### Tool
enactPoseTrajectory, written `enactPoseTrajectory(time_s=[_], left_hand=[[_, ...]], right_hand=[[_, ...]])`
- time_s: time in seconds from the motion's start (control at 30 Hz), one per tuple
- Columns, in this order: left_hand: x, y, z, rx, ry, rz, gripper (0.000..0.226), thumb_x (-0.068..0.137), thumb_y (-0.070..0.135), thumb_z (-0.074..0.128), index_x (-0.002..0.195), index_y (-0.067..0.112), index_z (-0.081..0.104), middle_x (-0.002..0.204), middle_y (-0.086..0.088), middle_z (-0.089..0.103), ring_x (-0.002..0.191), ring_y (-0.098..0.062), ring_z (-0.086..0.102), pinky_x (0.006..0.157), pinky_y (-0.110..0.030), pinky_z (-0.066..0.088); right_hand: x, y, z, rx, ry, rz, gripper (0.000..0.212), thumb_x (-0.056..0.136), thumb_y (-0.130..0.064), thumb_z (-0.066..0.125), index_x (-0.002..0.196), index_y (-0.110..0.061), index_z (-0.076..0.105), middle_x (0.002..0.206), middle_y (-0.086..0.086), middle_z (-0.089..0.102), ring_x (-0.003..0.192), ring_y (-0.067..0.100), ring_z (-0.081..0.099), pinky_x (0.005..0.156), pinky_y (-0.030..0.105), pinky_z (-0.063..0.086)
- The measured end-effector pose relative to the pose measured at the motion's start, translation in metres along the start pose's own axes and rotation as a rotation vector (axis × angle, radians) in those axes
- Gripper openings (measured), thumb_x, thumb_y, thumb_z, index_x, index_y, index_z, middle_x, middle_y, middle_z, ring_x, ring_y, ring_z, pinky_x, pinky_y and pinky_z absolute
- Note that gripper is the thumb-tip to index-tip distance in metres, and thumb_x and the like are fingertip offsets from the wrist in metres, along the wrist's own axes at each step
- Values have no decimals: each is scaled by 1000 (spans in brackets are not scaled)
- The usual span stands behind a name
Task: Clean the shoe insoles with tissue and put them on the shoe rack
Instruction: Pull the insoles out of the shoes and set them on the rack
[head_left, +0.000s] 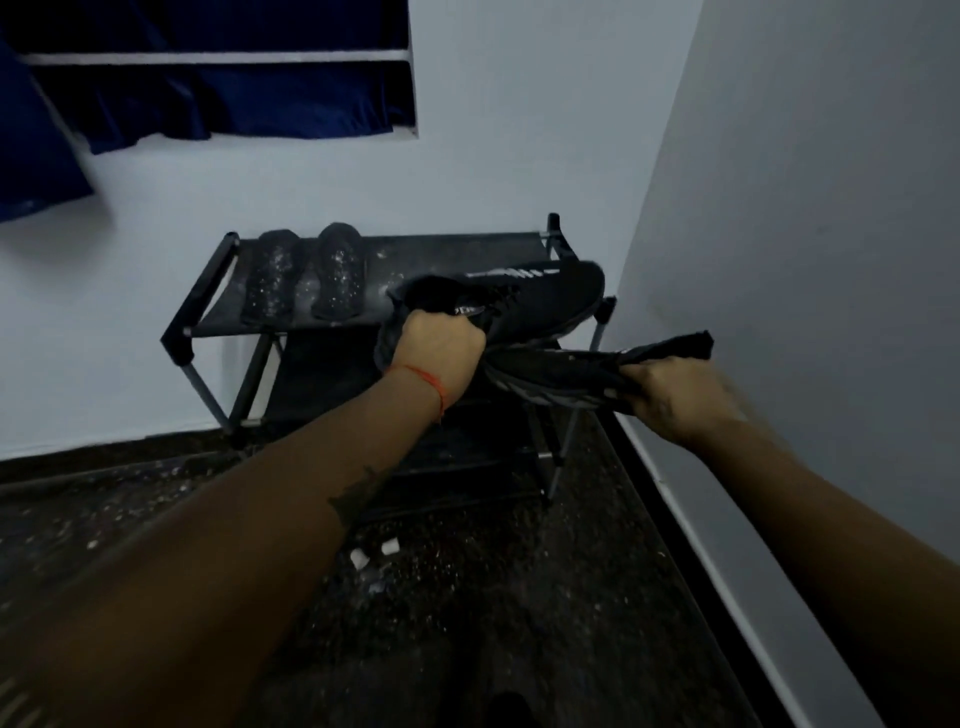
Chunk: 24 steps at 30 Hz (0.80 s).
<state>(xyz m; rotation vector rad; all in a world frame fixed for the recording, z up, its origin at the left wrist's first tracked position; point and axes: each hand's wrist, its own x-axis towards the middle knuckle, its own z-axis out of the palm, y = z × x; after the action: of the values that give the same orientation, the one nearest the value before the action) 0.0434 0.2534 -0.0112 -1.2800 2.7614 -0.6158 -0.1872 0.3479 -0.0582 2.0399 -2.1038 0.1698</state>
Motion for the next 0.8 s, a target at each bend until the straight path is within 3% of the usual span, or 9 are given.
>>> enactPoseTrajectory(time_s=[0.1, 0.2, 0.37, 0.53, 0.67, 0.8], left_hand=[[-31, 29, 12, -34, -72, 21, 24, 91, 8, 45, 105, 12, 63, 107, -8, 66, 99, -29, 62, 79, -34, 42], [-53, 57, 36, -103, -118, 34, 21, 91, 12, 46, 104, 13, 63, 106, -8, 65, 98, -28, 62, 72, -32, 39], [-71, 92, 90, -228, -230, -10, 20, 90, 15, 48, 103, 11, 62, 106, -9, 65, 99, -29, 62, 68, -32, 37], [-76, 124, 159, -356, -326, -92, 17, 91, 18, 50, 99, 9, 63, 98, -10, 67, 90, -30, 63, 64, -30, 37], [-75, 154, 224, -430, -402, -135, 18, 91, 19, 51, 100, 9, 63, 102, -10, 66, 94, -31, 63, 66, -31, 37], [-78, 181, 281, -485, -466, -159, 19, 92, 17, 48, 100, 7, 62, 105, -11, 64, 96, -30, 62, 67, -31, 37]], right_hand=[[-32, -13, 18, 2, -132, 69, 29, 92, -37, 47, 108, -19, 62, 95, 10, 68, 85, 30, 62, 59, 28, 37], [-58, -25, 44, 72, -241, 156, 28, 93, -38, 46, 107, -19, 61, 88, 11, 66, 80, 29, 62, 57, 28, 36], [-90, -39, 102, 145, -314, 251, 30, 93, -35, 46, 113, -18, 61, 88, 12, 66, 80, 30, 62, 58, 29, 43], [-106, -45, 173, 239, -406, 388, 31, 94, -34, 47, 115, -17, 60, 78, 10, 60, 70, 28, 57, 49, 25, 34], [-117, -44, 242, 304, -432, 509, 31, 91, -33, 49, 115, -19, 61, 92, 14, 67, 81, 33, 62, 58, 29, 43], [-120, -48, 299, 283, -439, 675, 31, 90, -30, 49, 110, -10, 62, 99, 20, 65, 89, 37, 62, 66, 35, 46]])
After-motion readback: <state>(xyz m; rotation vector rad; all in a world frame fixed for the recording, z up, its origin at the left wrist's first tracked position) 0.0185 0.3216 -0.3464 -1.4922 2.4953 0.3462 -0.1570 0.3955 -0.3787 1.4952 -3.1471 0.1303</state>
